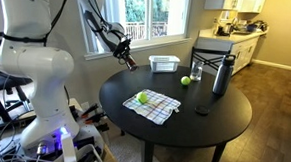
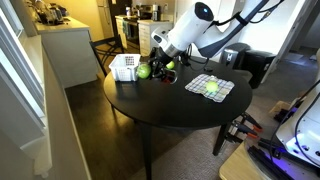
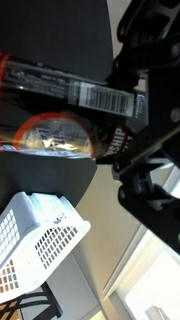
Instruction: Pour the tennis balls onto the table
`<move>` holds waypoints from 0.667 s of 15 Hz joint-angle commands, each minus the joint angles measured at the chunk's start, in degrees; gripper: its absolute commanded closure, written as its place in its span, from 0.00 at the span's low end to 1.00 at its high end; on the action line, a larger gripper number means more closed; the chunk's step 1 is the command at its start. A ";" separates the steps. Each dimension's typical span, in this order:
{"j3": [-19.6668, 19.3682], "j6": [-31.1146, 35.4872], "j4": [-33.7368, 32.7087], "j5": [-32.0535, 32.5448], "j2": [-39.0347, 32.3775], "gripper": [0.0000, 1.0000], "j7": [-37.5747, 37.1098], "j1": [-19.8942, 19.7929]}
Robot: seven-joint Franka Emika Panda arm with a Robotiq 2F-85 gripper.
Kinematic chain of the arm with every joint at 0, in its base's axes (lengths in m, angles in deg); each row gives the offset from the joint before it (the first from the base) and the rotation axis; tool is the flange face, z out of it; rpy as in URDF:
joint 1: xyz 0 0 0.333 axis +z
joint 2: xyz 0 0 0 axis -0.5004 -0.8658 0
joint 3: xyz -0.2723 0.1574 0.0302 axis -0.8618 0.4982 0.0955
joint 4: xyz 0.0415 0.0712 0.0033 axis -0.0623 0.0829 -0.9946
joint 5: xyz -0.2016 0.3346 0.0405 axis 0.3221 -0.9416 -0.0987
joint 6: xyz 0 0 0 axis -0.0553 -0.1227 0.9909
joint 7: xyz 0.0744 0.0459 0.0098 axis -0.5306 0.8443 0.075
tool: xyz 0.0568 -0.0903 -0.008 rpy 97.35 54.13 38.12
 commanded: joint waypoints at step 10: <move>-0.56 -2.73 0.68 8.07 1.80 0.42 -8.64 0.85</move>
